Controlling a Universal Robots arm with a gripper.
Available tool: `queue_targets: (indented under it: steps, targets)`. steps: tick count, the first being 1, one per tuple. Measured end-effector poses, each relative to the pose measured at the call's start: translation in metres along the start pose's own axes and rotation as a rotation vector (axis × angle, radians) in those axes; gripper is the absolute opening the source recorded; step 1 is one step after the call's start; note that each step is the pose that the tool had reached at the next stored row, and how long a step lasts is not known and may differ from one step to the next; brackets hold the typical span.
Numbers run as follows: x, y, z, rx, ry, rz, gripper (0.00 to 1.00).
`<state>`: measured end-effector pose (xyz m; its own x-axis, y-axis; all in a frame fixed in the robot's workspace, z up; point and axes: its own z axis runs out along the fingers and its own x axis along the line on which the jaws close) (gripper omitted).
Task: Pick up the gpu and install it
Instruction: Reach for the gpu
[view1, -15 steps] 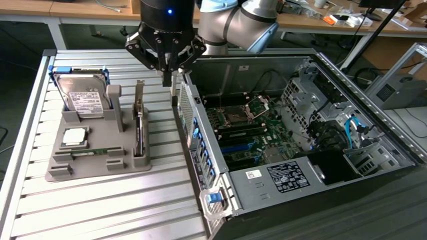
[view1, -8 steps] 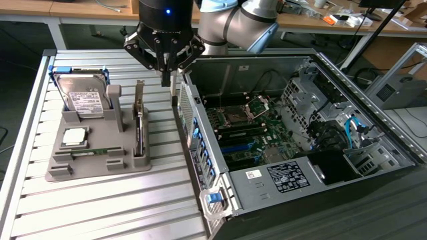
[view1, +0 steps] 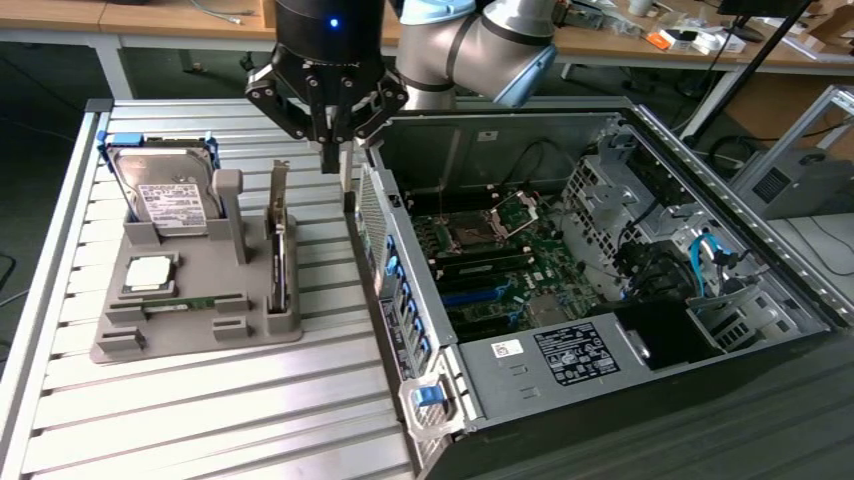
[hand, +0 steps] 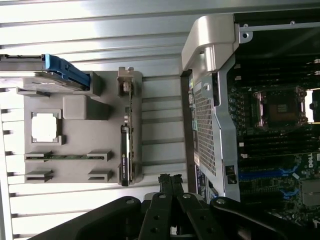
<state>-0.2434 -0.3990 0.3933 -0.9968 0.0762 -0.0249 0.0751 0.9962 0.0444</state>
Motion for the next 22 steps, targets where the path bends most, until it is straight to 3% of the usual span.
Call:
queue_targets:
  steps: [22]
  targets:
    - [0.0053, -0.0004, -0.0001, 0.0, 0.0, 0.0, 0.11]
